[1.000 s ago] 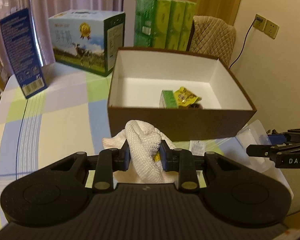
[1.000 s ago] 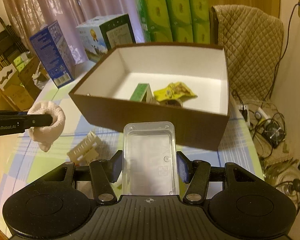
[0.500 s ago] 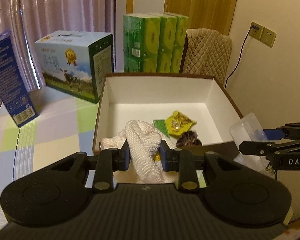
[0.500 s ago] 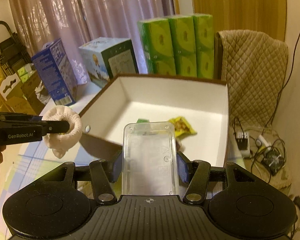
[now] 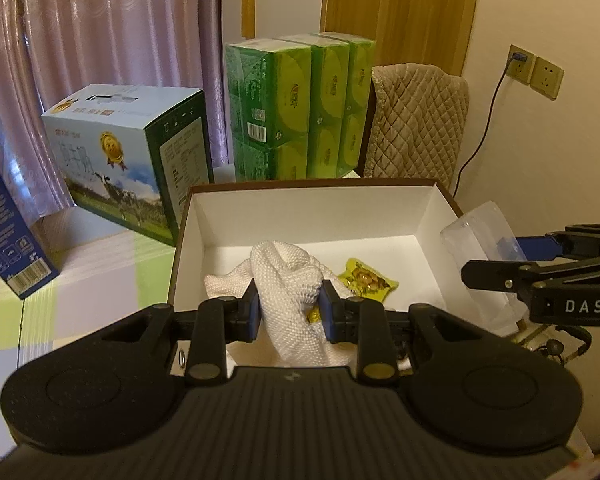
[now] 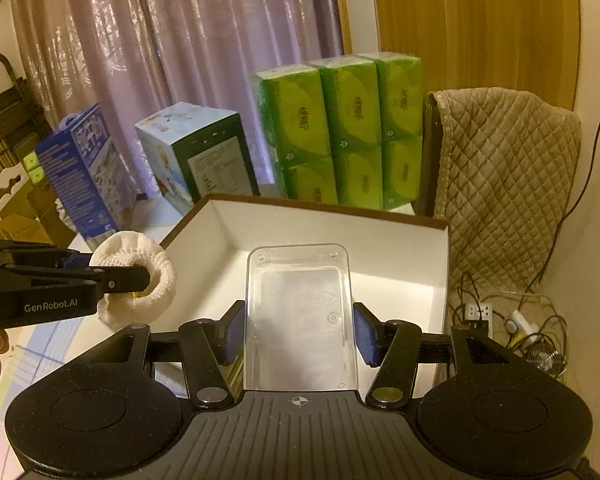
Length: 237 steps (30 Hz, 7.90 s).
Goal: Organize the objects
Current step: 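Carry the white cloth and clear container over the brown box with both tools, then open the left tool to drop the cloth while the right tool releases the container into the box, then withdraw both tools from the box back toward the table items, then grasp the red candy packet with the left tool, then grasp the white tube with the right tool while the left tool holds the red packet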
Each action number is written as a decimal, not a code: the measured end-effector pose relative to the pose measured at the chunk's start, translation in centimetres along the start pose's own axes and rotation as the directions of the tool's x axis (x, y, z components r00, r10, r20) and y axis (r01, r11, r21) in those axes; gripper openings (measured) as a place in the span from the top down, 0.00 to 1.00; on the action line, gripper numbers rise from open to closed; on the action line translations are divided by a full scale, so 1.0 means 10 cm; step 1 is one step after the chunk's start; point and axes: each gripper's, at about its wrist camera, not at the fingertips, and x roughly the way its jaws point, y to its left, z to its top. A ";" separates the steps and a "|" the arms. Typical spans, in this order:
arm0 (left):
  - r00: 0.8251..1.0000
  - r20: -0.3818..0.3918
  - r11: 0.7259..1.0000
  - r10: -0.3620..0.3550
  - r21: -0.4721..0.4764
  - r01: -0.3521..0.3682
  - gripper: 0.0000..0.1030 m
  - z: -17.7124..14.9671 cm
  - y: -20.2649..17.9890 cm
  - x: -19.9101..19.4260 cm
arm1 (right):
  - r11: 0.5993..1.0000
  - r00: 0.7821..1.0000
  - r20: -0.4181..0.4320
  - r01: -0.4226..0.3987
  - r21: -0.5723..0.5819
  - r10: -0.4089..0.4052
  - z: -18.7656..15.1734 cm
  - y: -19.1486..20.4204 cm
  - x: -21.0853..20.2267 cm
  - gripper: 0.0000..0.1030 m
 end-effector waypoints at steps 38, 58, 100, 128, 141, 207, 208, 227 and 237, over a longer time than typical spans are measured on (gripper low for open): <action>0.981 -0.191 0.998 0.035 0.050 -0.026 0.75 0.42 -0.03 1.74 | 0.995 0.983 -0.155 0.098 0.014 -0.095 0.16 -0.66 1.40 0.49; 0.983 -0.178 0.997 0.039 0.070 -0.027 0.46 0.48 -0.08 1.84 | 0.993 0.983 -0.142 0.117 0.023 -0.113 0.21 -0.70 1.41 0.49; 0.997 -0.070 1.000 0.023 -0.012 -0.024 0.13 0.34 0.00 0.67 | 0.981 0.995 0.007 0.094 0.167 -0.097 -0.02 -0.50 0.37 0.27; 1.000 0.003 0.997 0.016 -0.080 -0.015 0.10 -0.56 0.22 -0.79 | 0.977 0.996 -0.025 0.084 0.195 -0.081 -0.71 0.27 -0.54 0.27; 0.997 -0.067 0.995 0.036 -0.096 -0.042 0.04 -1.11 0.51 -1.08 | 0.976 0.988 -0.135 0.097 0.197 -0.071 -1.21 0.58 -0.55 0.27; 0.931 -0.364 0.999 -0.030 -0.022 0.024 0.75 -2.08 0.68 0.07 | 0.956 0.929 -0.357 0.187 0.227 -0.097 -1.81 0.41 -0.15 0.27; 0.931 -0.363 1.000 -0.023 -0.022 0.016 0.76 -2.08 0.70 0.06 | 0.957 0.931 -0.353 0.183 0.224 -0.095 -1.80 0.42 -0.13 0.27; 0.931 -0.358 0.982 0.067 -0.139 -0.125 0.77 -2.18 1.24 -0.24 | 0.963 0.940 -0.334 0.150 0.224 -0.069 -1.48 0.73 0.84 0.27; 0.929 -0.364 0.981 0.068 -0.143 -0.128 0.77 -2.21 1.30 -0.27 | 0.974 0.924 -0.338 0.214 0.071 -0.178 -1.52 0.89 0.96 0.39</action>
